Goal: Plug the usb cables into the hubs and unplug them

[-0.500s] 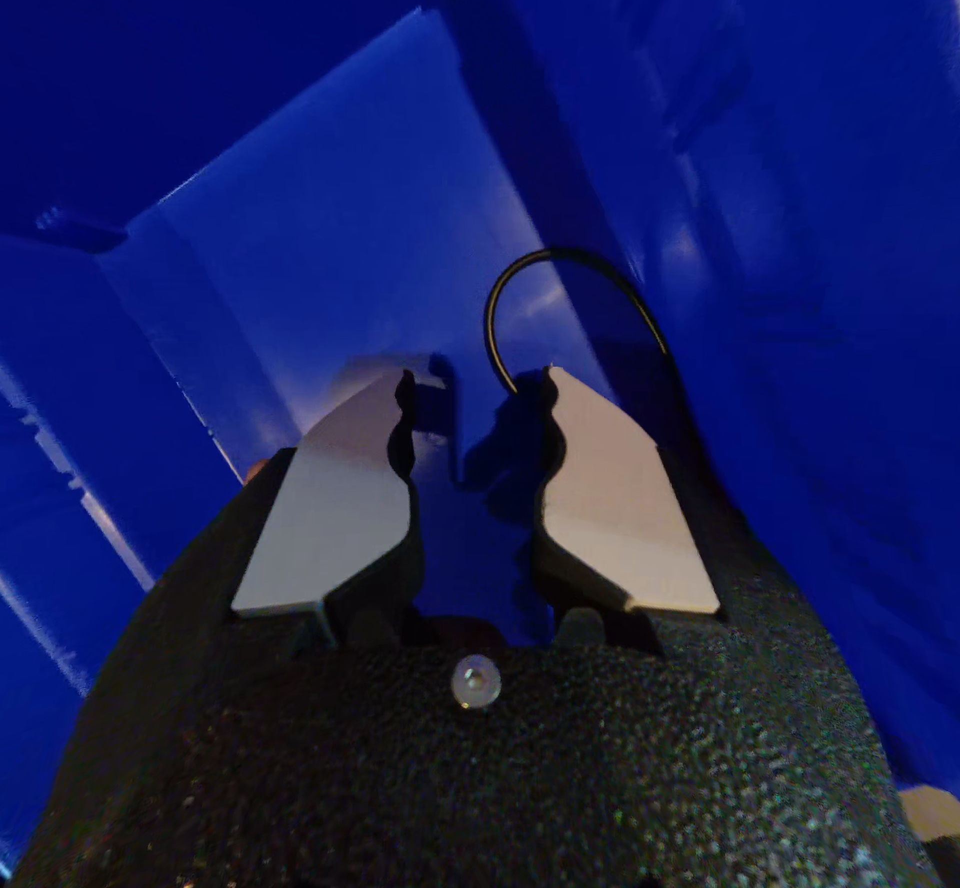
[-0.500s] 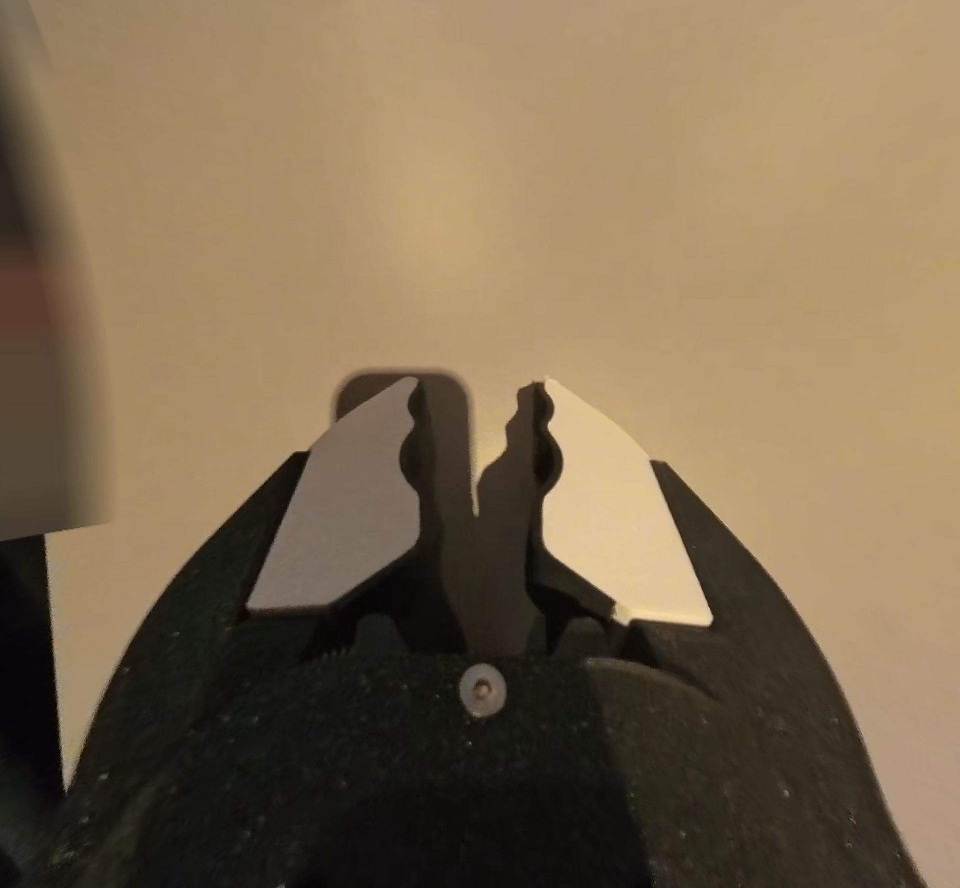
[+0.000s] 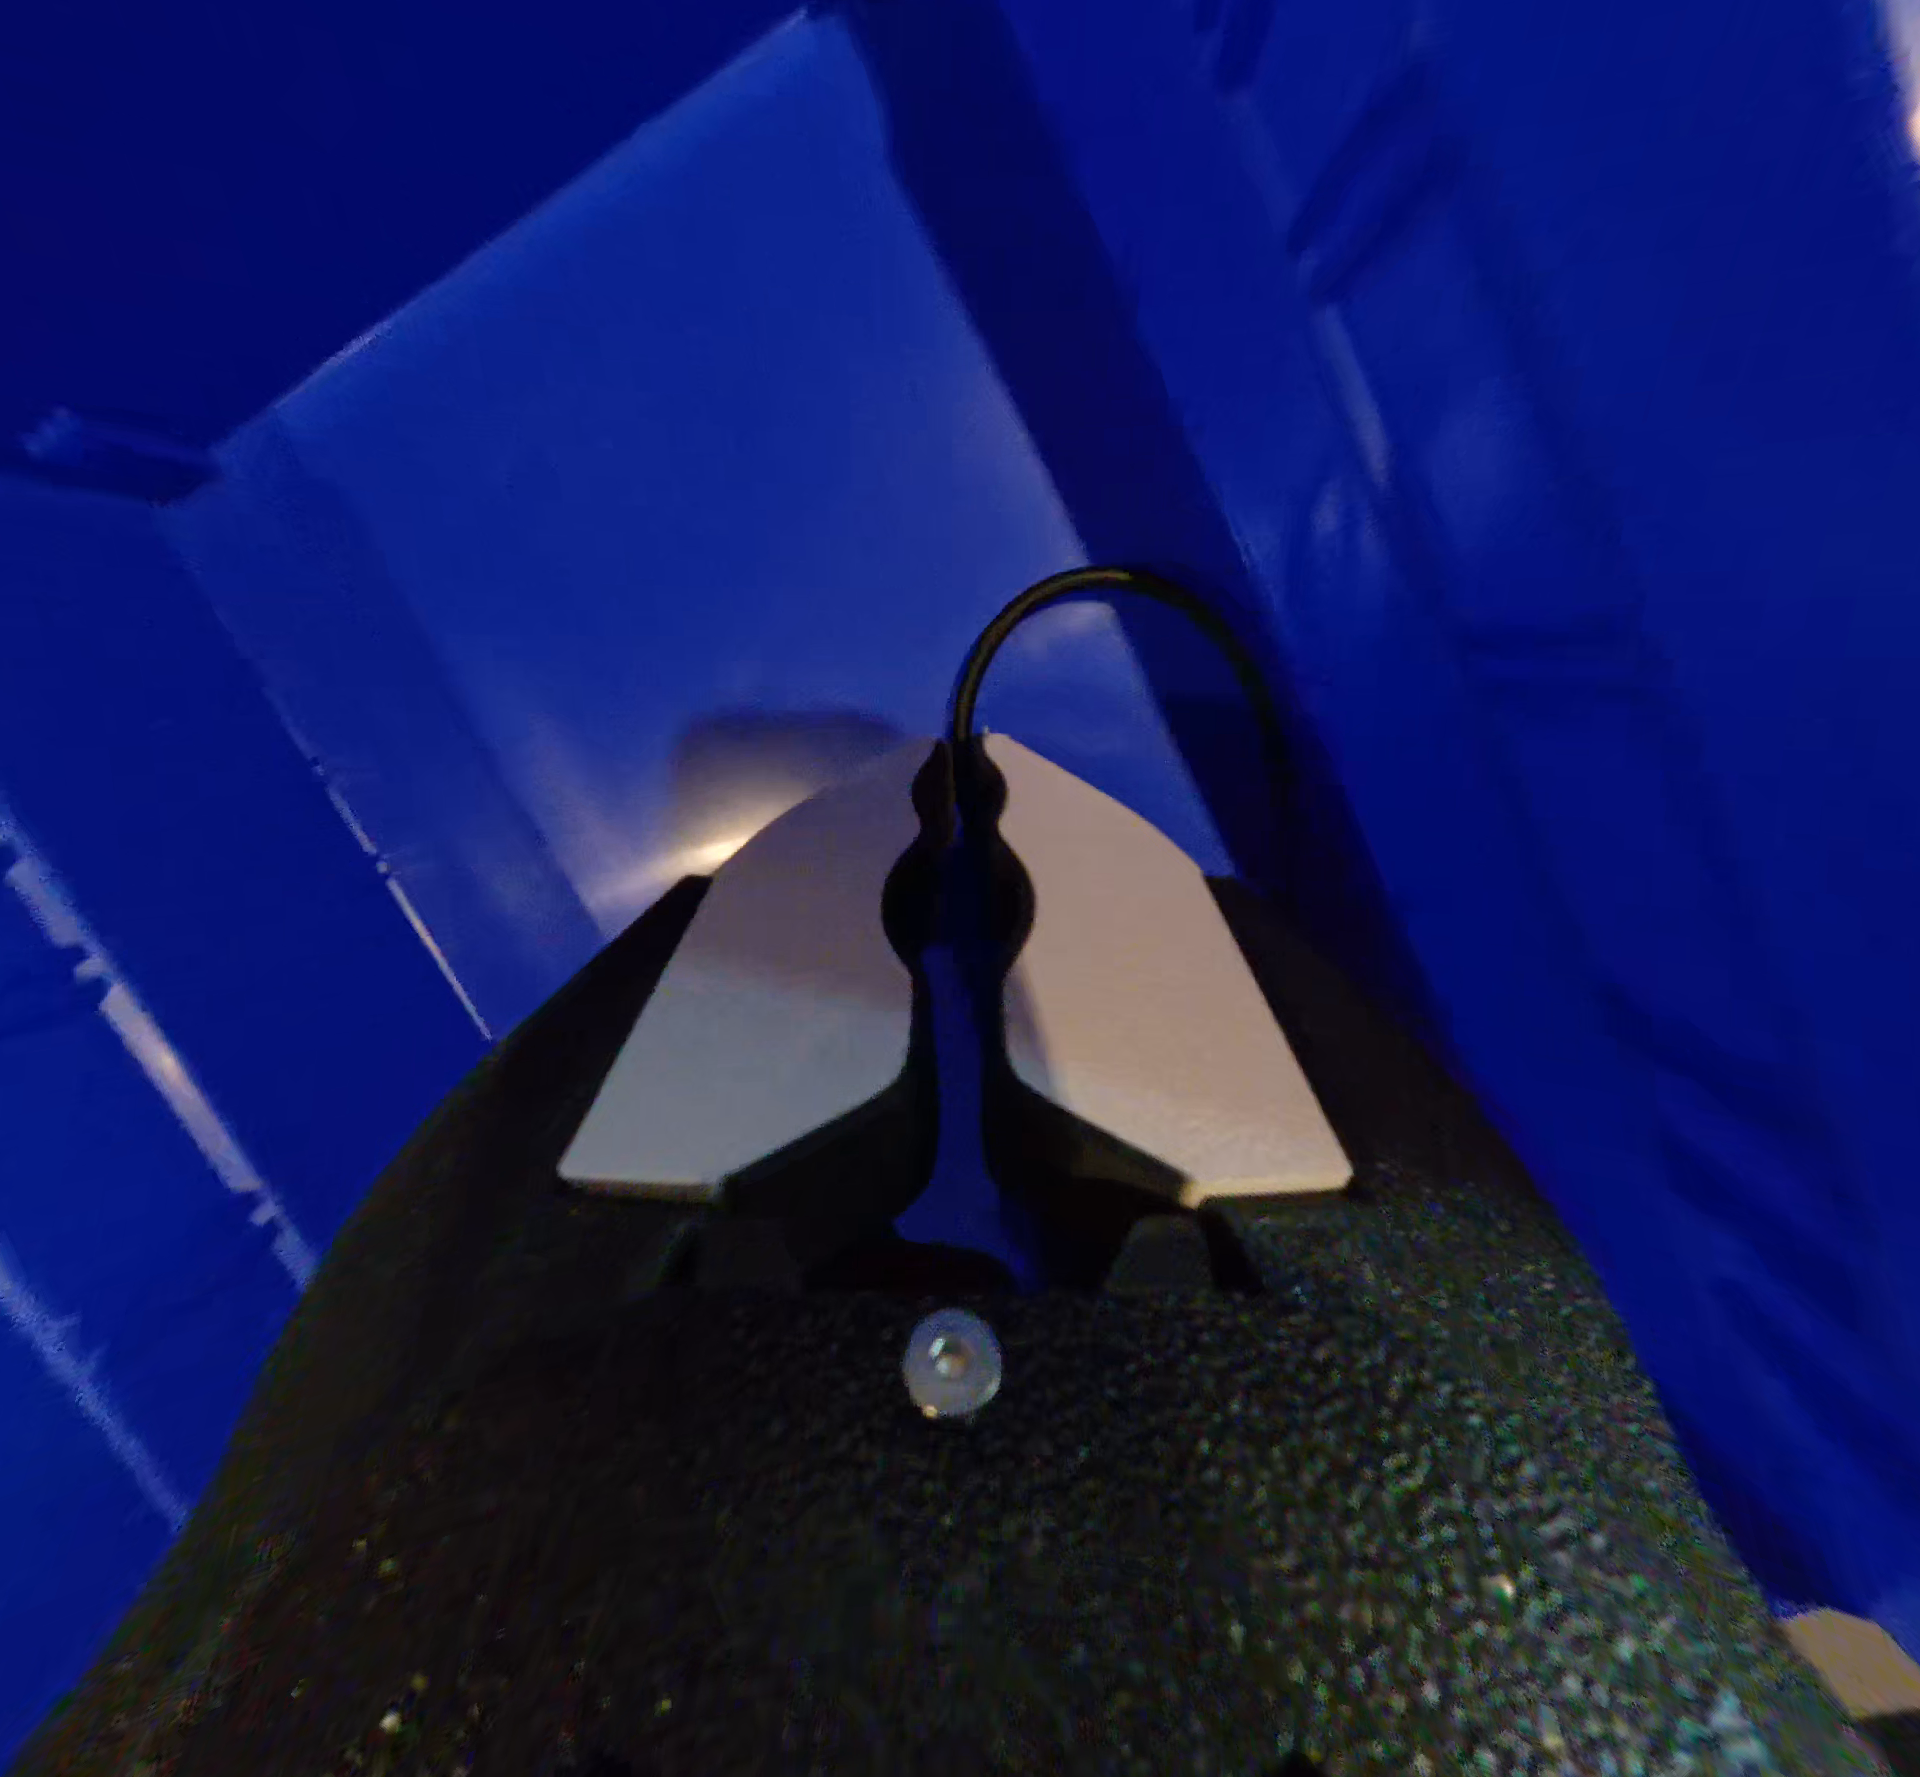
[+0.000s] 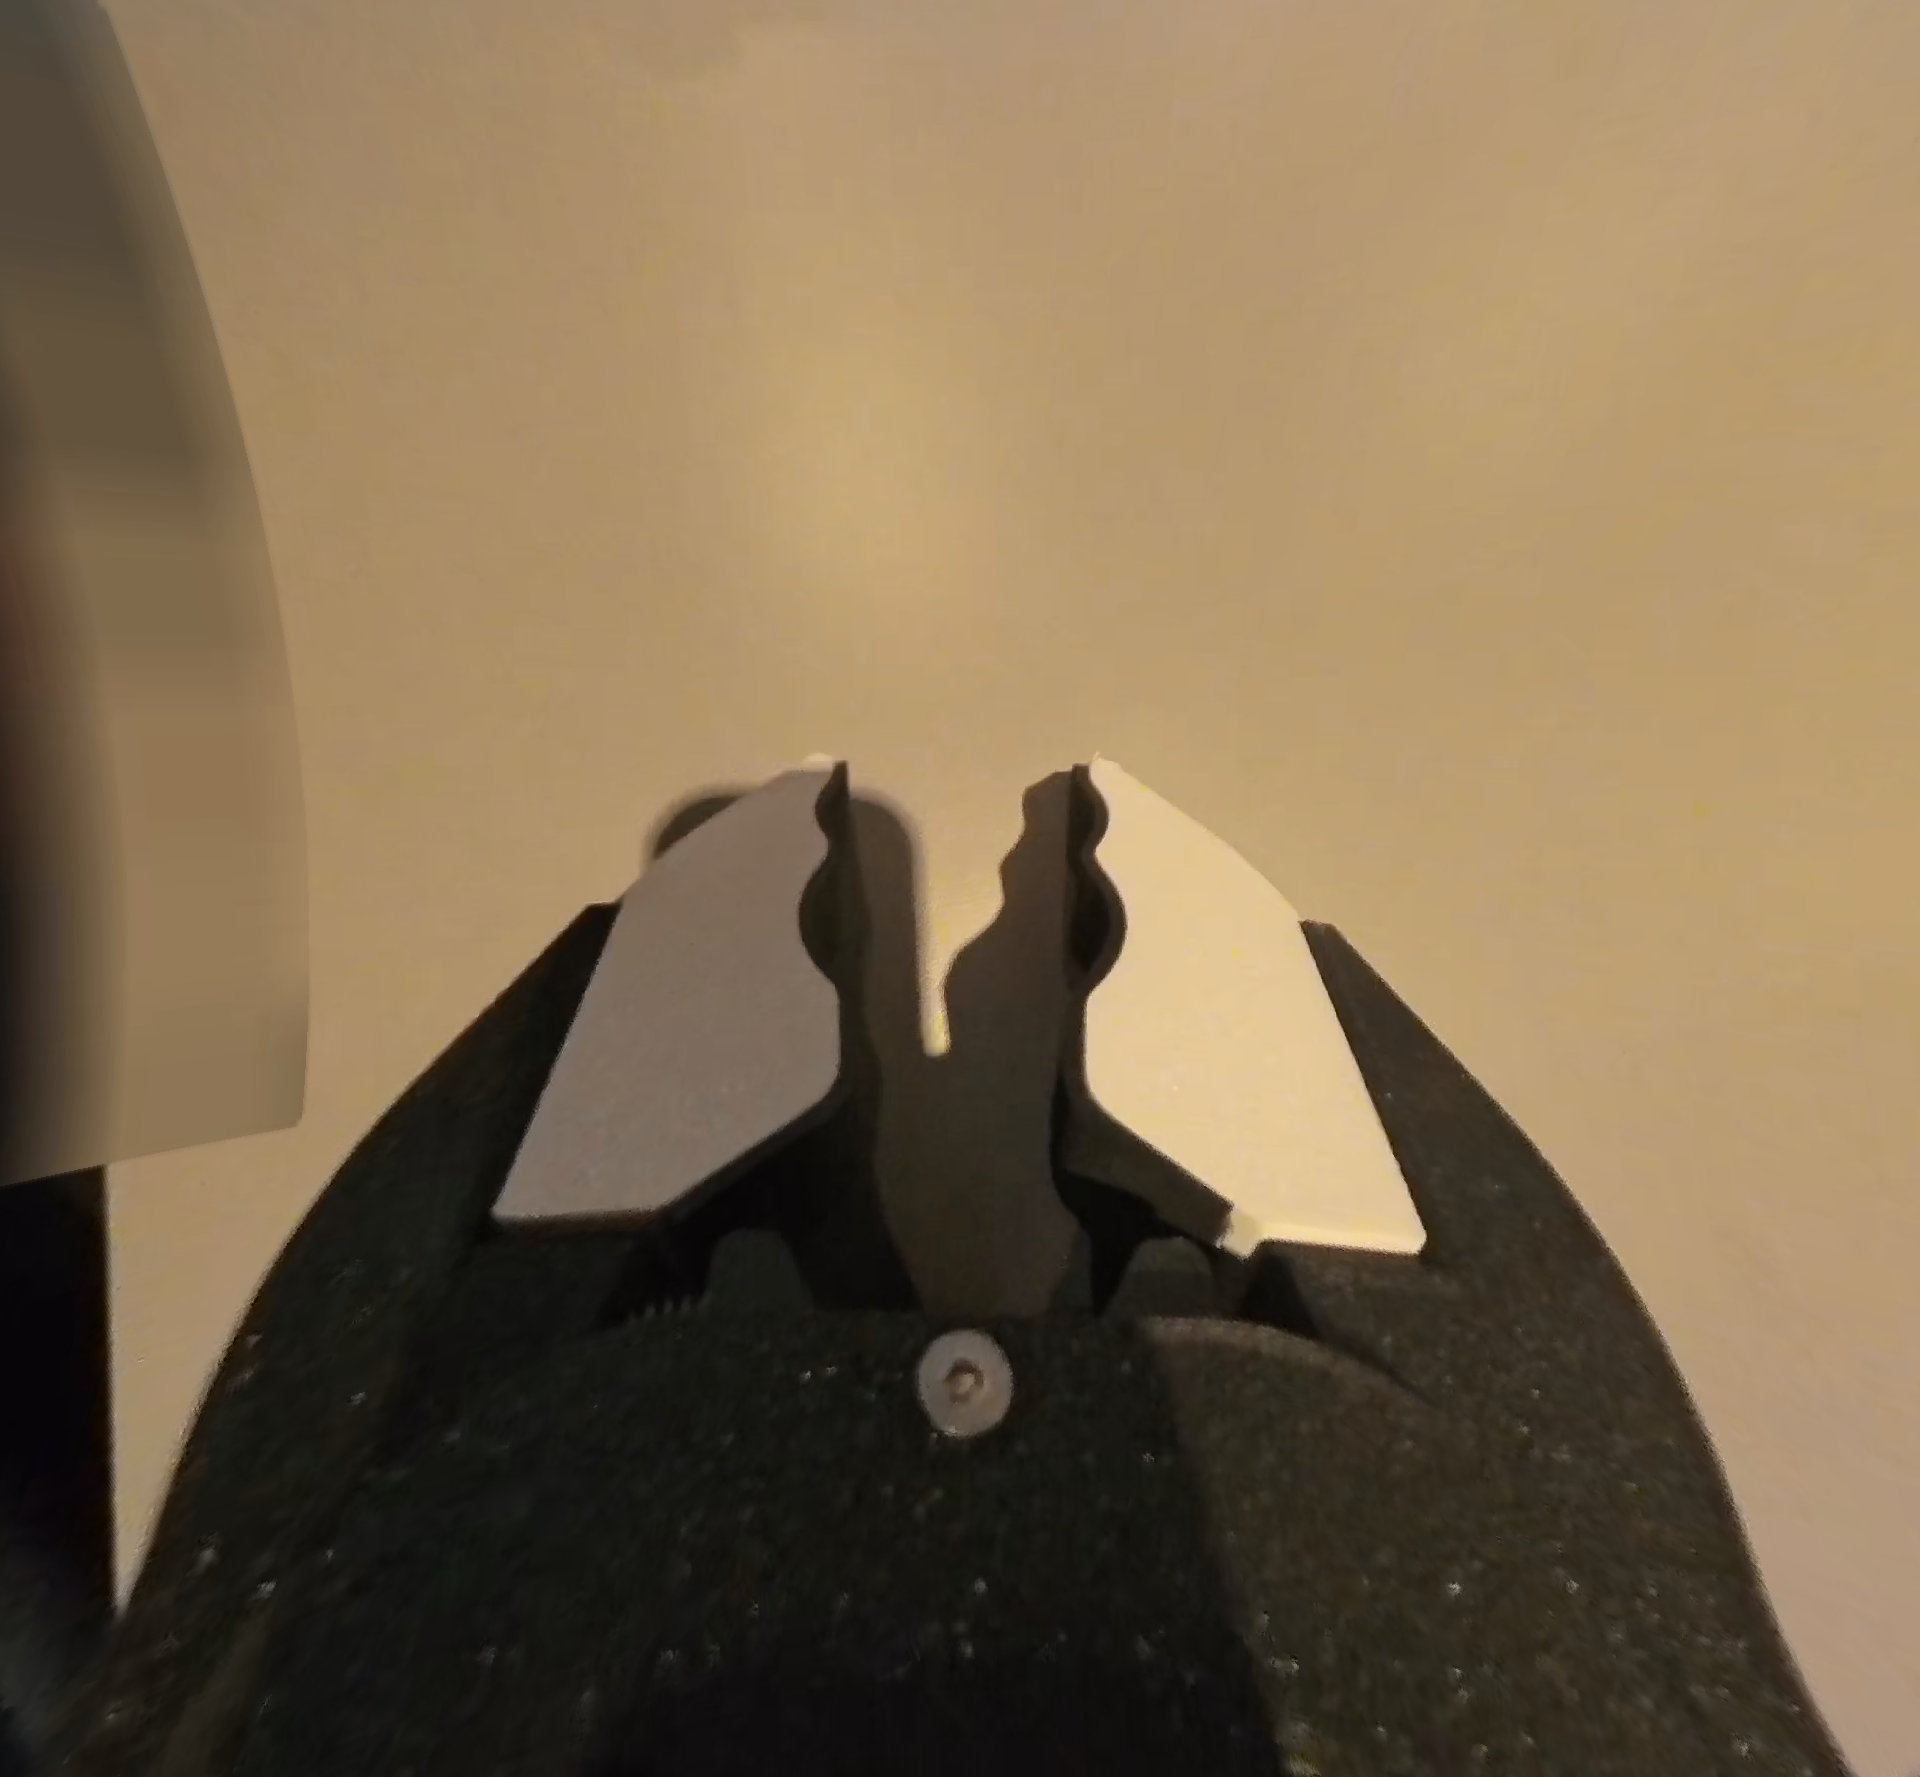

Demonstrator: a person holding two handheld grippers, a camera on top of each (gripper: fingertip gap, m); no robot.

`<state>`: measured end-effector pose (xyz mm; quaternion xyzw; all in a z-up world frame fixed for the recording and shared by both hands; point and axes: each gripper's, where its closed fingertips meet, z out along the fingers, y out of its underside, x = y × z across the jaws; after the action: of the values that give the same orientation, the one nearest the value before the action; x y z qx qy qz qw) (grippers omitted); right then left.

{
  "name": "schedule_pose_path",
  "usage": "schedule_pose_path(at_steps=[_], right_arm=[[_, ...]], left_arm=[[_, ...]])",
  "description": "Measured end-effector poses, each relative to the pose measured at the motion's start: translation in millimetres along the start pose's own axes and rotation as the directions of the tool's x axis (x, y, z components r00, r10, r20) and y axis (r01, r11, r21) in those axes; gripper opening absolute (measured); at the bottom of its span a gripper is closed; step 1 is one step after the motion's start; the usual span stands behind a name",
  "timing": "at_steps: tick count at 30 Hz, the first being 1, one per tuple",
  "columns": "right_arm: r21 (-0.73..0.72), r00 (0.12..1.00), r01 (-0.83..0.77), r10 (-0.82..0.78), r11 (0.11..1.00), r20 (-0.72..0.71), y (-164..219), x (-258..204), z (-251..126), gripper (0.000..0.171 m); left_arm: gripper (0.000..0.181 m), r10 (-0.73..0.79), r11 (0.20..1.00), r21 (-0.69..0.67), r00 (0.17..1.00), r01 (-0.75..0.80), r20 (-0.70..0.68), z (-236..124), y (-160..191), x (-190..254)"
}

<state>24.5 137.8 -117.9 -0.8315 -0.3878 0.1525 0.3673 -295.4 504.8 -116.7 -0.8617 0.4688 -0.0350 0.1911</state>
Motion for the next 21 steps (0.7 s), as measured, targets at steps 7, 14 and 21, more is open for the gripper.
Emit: schedule_pose_path(at_steps=[7,14,21], right_arm=[[0.107,1.0,-0.009,0.011,0.994,-0.018,-11,3,-10,0.04],[0.277,0.993,0.03,0.003,0.96,-0.116,-36,12,-26,0.041],[0.577,0.984,0.028,0.079,0.816,-0.158,-127,12,-72,0.044]], left_arm=[[0.002,-0.059,0.962,0.272,0.991,0.024,0.119,-87,-32,-21],[0.002,-0.059,0.813,0.575,0.969,-0.093,0.24,-224,-98,18],[0.002,0.103,0.618,0.759,0.979,-0.203,0.178,-304,-174,174]])
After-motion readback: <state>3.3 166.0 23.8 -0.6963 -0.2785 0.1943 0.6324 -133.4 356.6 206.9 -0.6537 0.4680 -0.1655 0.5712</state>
